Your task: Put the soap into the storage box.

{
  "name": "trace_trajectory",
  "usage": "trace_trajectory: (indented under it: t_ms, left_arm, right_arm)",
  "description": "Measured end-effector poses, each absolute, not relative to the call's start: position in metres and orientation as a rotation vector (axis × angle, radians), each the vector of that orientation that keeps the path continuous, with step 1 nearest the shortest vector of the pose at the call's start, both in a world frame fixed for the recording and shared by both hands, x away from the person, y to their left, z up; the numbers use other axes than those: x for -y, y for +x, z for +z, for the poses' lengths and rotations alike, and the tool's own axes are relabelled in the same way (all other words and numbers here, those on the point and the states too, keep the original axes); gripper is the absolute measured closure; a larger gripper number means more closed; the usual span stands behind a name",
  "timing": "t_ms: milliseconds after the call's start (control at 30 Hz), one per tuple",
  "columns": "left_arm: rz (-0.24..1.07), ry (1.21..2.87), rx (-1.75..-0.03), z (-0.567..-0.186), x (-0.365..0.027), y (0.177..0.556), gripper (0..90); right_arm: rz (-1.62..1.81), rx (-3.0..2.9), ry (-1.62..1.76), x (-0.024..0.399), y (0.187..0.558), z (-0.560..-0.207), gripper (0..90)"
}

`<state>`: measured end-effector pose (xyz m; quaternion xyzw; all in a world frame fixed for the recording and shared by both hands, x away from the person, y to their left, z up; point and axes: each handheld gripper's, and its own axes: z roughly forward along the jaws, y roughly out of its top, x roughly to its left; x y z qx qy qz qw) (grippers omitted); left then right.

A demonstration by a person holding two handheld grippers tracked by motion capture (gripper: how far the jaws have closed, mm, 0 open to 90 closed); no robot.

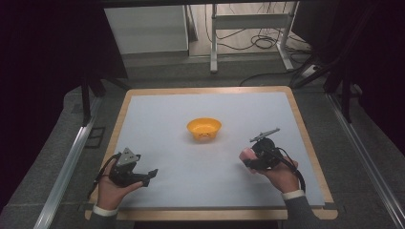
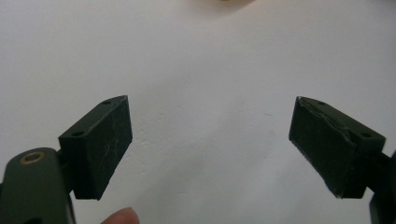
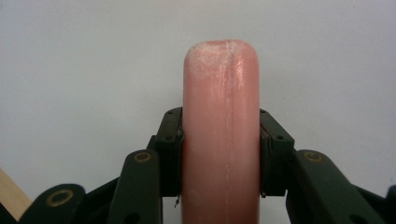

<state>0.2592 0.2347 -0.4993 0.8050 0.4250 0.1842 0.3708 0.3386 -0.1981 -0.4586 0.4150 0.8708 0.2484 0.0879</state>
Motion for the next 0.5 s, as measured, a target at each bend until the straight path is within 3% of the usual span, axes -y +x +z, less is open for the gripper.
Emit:
trace_trajectory:
  t_ms: [500]
  left_arm:
    - [0.473,2.062,-1.089,-0.500,-0.236,0.259,13.8]
  right_arm:
    - [0.768,-2.597,1.216,0.191,0.350,-0.455,59.5]
